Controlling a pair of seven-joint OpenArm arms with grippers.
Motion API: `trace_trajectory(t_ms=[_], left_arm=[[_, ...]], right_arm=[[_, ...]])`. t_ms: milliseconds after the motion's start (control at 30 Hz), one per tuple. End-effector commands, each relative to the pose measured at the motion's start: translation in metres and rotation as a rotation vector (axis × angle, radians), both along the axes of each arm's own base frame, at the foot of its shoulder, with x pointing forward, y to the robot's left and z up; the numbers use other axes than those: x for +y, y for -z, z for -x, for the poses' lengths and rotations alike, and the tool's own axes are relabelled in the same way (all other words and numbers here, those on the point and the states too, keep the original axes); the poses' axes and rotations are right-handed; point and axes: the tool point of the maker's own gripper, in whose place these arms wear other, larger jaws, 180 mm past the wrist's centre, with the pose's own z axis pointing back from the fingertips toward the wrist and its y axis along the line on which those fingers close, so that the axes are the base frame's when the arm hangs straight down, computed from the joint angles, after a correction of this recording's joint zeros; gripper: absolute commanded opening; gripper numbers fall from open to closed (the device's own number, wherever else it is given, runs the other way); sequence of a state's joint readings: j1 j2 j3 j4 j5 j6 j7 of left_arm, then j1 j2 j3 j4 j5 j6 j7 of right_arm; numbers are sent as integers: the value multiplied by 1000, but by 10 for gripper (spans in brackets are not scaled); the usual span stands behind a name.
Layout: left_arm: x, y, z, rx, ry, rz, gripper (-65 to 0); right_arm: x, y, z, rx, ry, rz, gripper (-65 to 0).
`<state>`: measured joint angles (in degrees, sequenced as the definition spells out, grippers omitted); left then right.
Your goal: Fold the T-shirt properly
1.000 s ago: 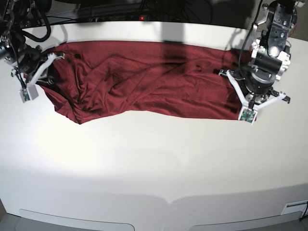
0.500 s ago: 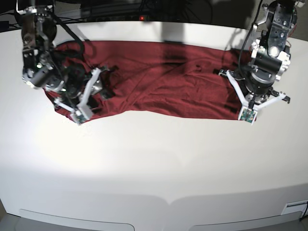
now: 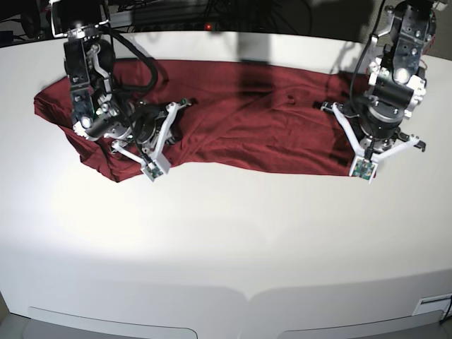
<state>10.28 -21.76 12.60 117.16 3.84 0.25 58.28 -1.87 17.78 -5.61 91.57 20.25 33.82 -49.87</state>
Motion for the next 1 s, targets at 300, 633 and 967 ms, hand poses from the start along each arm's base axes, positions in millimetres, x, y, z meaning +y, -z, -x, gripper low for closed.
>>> trace_trajectory(t_ms=[300, 633, 967], left_arm=[[3, -12, -7, -48, -2, -9, -650], [4, -10, -5, -31, -8, -14, -650], [4, -10, -5, -30, -8, -14, -650]], right_arm=[[-4, -44, -12, -115, -80, 81, -650], [-46, -69, 5, -129, -11, 149, -650], [-112, -92, 35, -143, 129, 216, -650]])
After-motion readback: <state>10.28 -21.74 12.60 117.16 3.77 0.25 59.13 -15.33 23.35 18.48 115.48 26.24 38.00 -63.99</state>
